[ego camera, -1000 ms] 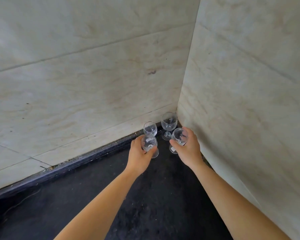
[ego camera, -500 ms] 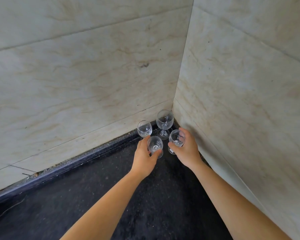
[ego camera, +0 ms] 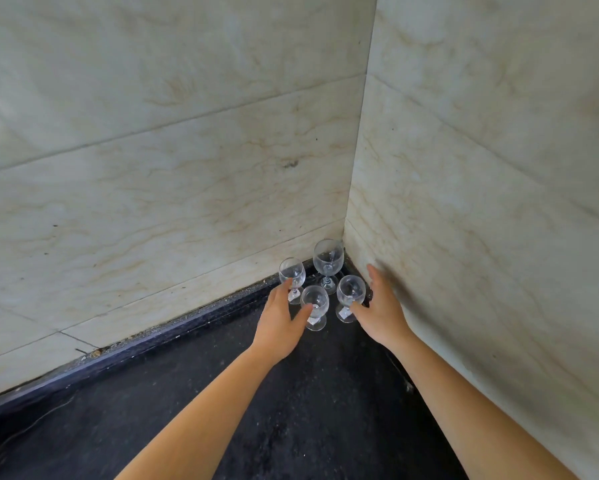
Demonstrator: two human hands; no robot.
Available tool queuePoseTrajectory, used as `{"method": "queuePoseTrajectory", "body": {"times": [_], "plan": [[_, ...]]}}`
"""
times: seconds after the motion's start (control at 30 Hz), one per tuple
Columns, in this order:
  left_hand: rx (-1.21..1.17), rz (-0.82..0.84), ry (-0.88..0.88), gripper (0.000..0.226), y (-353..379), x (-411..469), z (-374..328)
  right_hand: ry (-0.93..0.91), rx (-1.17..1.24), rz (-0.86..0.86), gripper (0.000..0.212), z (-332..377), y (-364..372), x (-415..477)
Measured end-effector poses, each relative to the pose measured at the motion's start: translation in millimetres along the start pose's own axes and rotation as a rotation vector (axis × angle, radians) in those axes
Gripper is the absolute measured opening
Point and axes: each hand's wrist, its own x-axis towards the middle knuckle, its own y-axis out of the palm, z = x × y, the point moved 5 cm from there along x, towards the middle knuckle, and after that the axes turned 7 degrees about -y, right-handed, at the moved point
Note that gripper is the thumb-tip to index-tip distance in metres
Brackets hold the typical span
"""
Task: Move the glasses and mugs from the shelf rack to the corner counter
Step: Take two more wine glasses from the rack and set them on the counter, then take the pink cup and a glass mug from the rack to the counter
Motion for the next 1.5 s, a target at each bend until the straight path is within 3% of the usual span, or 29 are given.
{"method": "queuePoseTrajectory", "body": {"times": [0.1,0.27,0.43,0.7,0.93,1.23,1.5], "plan": [[0.112,-0.156,0.136,0.061,-62.7,-21.9,-35.5,-0.121,-0.062,-0.039,0.070,52.4,-29.5,-4.8],[0.274,-0.623,0.339,0.063,-208.0,-88.9,-115.8,-0.546,-0.182,-0.225,0.053,203.4,-84.9,-23.9],[0.501,-1.005,0.341,0.056,-302.5,-209.4,-124.5,-0.929,-0.201,-0.345,0.051,315.4,-69.3,-67.5],[0.780,-1.177,-0.222,0.067,-344.3,-436.2,8.6,-1.334,-0.128,0.067,0.057,406.1,111.1,-219.0],[0.816,-1.426,-0.471,0.068,-363.3,-659.4,57.2,-1.655,0.017,0.237,0.056,491.3,189.3,-418.7],[0.895,-1.657,-0.888,0.066,-313.1,-1083.4,134.5,-1.969,0.340,0.479,0.061,518.9,288.6,-851.4],[0.902,-1.748,-1.293,0.068,-242.6,-1365.6,161.5,-2.146,0.570,0.828,0.059,505.4,317.6,-1183.6]]}}
